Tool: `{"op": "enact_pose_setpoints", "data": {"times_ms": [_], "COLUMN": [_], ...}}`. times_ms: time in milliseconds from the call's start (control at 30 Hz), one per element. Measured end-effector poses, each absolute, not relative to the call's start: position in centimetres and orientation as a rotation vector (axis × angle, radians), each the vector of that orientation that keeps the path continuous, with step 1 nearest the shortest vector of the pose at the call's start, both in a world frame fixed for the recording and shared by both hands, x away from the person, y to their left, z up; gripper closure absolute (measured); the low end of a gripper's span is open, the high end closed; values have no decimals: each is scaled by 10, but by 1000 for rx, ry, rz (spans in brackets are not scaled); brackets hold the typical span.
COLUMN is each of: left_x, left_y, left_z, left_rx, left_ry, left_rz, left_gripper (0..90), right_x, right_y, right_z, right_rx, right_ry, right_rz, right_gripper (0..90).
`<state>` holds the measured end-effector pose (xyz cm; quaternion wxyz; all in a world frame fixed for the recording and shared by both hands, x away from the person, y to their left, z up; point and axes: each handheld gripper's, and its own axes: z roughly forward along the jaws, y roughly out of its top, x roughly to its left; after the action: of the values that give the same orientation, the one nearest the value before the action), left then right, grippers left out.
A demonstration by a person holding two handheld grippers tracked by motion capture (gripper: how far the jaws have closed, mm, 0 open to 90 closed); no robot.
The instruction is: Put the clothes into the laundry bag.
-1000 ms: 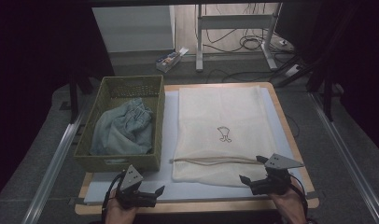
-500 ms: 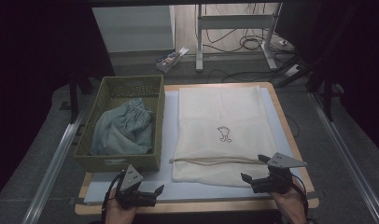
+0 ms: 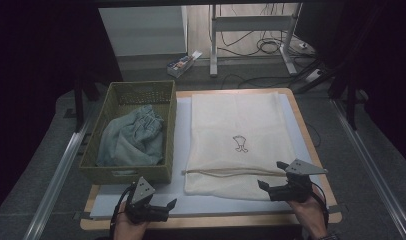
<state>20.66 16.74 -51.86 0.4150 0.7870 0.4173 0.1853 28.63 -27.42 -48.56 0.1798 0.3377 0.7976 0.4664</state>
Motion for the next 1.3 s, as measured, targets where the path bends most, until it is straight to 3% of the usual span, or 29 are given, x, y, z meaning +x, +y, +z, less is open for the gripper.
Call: {"op": "enact_pose_setpoints", "data": {"times_ms": [1300], "left_x": [208], "left_y": [162], "left_z": [-522], "left_rx": [2022], "left_ry": [1035], "left_rz": [475], "left_gripper": [41], "right_x": [317], "right_y": [-251], "right_z": [-491], "right_rx": [1006], "right_ry": [2307], "right_rz": [1214], "right_gripper": [14]}}
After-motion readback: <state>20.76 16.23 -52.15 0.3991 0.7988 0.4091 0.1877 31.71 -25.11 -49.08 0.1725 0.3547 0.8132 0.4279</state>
